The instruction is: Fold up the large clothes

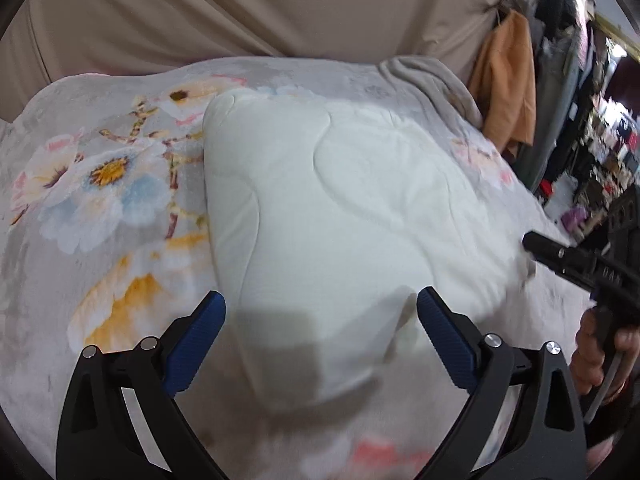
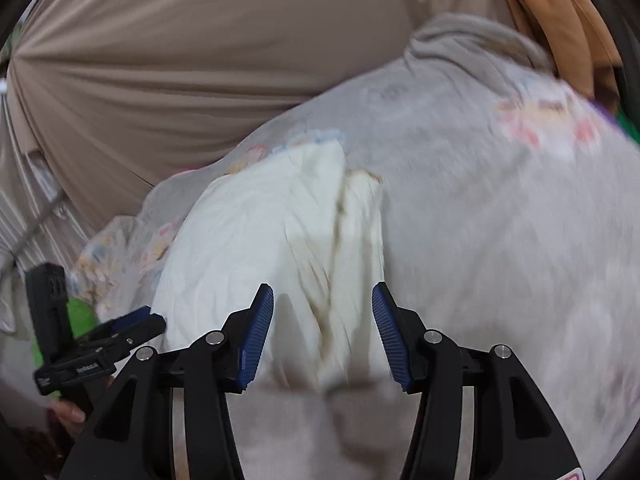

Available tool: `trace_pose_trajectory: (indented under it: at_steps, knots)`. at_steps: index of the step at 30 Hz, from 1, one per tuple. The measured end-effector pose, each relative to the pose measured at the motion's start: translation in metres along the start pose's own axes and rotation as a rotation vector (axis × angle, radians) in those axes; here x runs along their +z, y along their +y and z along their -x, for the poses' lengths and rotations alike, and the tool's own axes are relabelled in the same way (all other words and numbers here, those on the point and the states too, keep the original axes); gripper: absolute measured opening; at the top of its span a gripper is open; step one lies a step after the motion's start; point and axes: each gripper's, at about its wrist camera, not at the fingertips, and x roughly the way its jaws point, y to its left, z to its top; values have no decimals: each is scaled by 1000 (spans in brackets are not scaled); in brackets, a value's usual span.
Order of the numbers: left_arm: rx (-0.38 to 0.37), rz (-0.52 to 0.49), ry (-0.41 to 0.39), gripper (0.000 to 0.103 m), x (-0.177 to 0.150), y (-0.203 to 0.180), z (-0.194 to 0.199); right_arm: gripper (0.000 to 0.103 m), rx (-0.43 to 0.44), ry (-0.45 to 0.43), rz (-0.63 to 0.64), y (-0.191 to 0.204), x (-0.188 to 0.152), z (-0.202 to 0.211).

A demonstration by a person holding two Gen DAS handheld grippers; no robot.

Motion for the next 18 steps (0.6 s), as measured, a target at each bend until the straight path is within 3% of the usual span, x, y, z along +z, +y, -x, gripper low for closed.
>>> trace_pose_trajectory:
  at_steps: [3, 7, 8, 9, 13, 15, 18]
  knots:
    - [54, -27, 57, 94, -30, 1, -3, 52, 71, 40, -84, -10, -19, 0]
    - [150, 25, 66, 94, -43, 13, -15, 51, 117, 68, -61, 5, -25, -17]
    - [163, 44, 46, 93, -41, 17, -14, 46, 107, 65, -50, 9, -23, -21]
    - [174, 55, 31, 93, -39, 19, -13, 24, 94, 45, -33, 14, -19, -23]
    - [263, 32, 18, 90, -33, 22, -15, 12, 129, -67, -7, 27, -10, 1]
    - [254, 44, 41, 90, -36, 26, -20, 12, 90, -83, 16, 29, -14, 7]
    - [254, 50, 65, 90, -40, 27, -31, 11, -28, 0, -9, 7, -27, -18]
